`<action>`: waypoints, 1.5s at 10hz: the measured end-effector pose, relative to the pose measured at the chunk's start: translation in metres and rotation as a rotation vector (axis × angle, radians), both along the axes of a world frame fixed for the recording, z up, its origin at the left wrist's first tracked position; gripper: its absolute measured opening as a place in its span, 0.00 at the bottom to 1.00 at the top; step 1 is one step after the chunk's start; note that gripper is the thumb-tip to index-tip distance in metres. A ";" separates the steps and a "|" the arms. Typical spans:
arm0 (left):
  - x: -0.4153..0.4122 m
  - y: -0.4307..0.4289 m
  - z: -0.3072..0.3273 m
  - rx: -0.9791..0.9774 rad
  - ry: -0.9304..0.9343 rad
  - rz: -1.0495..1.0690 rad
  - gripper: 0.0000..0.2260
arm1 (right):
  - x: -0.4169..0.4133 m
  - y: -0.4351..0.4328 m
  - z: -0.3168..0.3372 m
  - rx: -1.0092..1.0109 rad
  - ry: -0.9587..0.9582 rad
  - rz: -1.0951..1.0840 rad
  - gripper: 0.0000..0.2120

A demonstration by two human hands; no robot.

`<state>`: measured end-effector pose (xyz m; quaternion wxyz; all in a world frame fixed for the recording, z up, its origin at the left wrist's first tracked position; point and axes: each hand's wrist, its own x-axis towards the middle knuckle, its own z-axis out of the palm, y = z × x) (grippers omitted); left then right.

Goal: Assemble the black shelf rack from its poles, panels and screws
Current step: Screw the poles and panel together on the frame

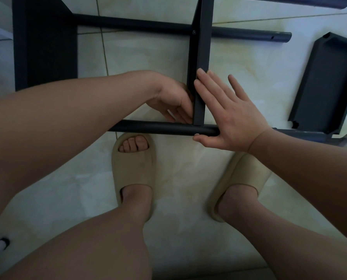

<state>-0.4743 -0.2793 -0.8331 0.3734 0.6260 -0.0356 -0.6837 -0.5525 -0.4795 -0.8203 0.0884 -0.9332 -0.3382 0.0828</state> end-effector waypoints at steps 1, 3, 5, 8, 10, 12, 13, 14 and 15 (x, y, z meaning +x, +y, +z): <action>0.002 -0.002 0.002 0.022 0.006 -0.022 0.13 | 0.000 0.000 0.000 0.000 0.005 -0.001 0.49; 0.003 -0.004 0.002 0.029 0.040 0.001 0.14 | 0.000 0.000 0.000 0.011 -0.005 -0.004 0.49; 0.004 -0.004 0.001 0.031 0.035 0.012 0.16 | 0.000 0.000 -0.001 0.011 -0.010 -0.002 0.49; 0.000 -0.002 -0.001 -0.008 0.015 0.071 0.15 | 0.000 0.000 -0.001 0.018 -0.008 -0.002 0.49; -0.002 -0.001 -0.003 -0.061 -0.025 0.100 0.13 | 0.000 0.000 -0.002 0.011 -0.005 0.001 0.49; -0.004 0.002 -0.007 -0.126 -0.022 0.117 0.15 | -0.001 0.001 -0.001 0.019 -0.002 -0.002 0.49; -0.006 0.002 -0.006 -0.148 -0.024 0.136 0.15 | 0.000 0.000 0.000 0.014 0.002 -0.003 0.49; -0.009 0.002 -0.004 -0.169 -0.025 0.161 0.21 | 0.000 0.000 0.001 0.011 0.002 -0.003 0.49; -0.012 0.003 -0.005 -0.201 -0.024 0.173 0.22 | 0.000 0.001 0.001 0.009 0.002 0.000 0.49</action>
